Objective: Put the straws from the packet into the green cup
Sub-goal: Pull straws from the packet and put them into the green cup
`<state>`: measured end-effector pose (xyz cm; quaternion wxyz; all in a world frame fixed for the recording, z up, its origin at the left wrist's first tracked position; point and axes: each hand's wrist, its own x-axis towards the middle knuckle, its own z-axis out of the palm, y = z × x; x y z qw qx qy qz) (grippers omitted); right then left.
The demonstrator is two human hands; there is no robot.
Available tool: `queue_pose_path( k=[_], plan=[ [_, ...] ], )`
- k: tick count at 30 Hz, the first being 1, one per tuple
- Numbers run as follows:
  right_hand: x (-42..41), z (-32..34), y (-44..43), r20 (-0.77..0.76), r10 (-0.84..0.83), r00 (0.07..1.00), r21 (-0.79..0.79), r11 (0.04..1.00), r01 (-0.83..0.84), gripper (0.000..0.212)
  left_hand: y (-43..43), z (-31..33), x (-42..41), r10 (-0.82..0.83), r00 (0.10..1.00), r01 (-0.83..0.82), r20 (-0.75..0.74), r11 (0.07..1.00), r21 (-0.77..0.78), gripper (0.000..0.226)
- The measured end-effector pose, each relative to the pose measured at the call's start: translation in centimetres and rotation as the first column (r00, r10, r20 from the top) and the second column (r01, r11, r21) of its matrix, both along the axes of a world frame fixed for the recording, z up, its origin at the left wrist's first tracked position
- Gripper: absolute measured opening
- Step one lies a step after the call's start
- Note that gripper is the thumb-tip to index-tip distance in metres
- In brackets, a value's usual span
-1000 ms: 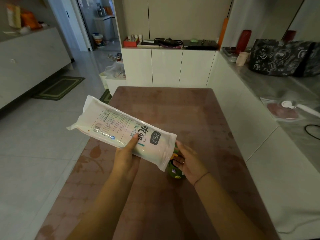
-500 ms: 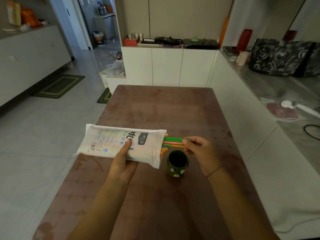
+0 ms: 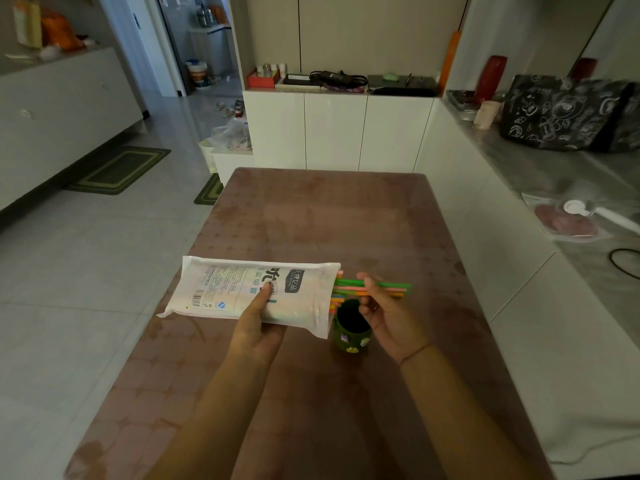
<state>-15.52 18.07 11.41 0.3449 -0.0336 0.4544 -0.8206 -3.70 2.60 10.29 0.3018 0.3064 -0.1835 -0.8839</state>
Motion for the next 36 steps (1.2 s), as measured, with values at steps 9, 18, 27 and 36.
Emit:
queue_pose_path(
  k=[9,18,27,36],
  plan=[
    [-1.5,0.3,0.4,-0.022,-0.069,0.997,-0.05,0.996,0.067,0.016,-1.8,-0.6,0.9,0.052,0.998,-0.052,-0.034,0.999,-0.004,0.03],
    [-0.5,-0.1,-0.9,-0.135,-0.081,0.988,0.046,0.995,0.088,0.014,-1.5,-0.9,0.6,0.041,0.999,-0.04,-0.013,0.999,0.029,0.034],
    [-3.9,-0.1,1.7,-0.132,-0.195,0.972,0.065,0.977,0.205,0.016,-4.5,-1.5,1.8,0.1,0.995,-0.1,0.01,0.995,0.03,0.038],
    [-6.5,-1.0,4.5,-0.316,-0.25,0.915,0.352,0.865,0.357,0.015,-5.1,-2.4,2.2,0.096,0.995,-0.097,0.012,0.995,0.028,0.039]
  ],
)
